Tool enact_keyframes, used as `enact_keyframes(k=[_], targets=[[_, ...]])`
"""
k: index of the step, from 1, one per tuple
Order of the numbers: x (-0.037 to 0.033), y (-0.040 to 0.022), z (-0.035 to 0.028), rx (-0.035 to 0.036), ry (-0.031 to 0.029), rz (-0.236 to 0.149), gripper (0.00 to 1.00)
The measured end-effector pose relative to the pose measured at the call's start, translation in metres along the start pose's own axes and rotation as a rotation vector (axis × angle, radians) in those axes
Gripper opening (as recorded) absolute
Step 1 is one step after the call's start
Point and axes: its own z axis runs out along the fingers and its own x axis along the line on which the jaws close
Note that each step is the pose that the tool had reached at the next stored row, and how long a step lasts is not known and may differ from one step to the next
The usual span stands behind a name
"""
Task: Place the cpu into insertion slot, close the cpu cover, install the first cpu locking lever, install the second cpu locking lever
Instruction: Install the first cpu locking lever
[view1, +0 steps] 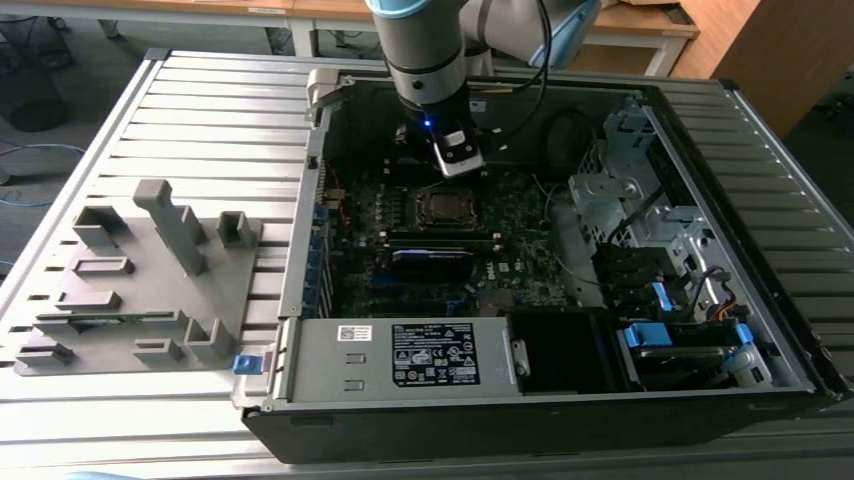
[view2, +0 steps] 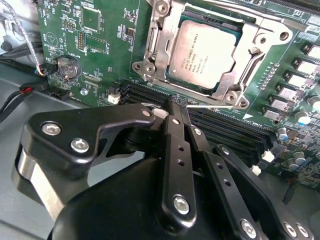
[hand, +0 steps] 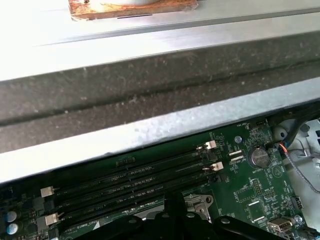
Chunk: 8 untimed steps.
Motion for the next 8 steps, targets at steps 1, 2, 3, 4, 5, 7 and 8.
enact_keyframes(k=[1,2,3,4,5,7,8], targets=[[0.0,0.0,0.0,0.0001,0.0,0.0,0.11],[-0.0001,0.0,0.0001,0.0008,0.0032,0.0,0.11],[-0.0003,0.0001,0.0001,0.0039,0.0119,0.002,0.11],[-0.0005,0.0001,0.0002,0.0078,0.0237,0.004,0.11],[-0.0006,0.0001,0.0003,0.009,0.0289,0.005,0.11],[-0.0005,0.0001,0.0002,0.0095,0.0302,0.006,0.11],[-0.0005,0.0001,0.0002,0.0097,0.0307,0.006,0.11]])
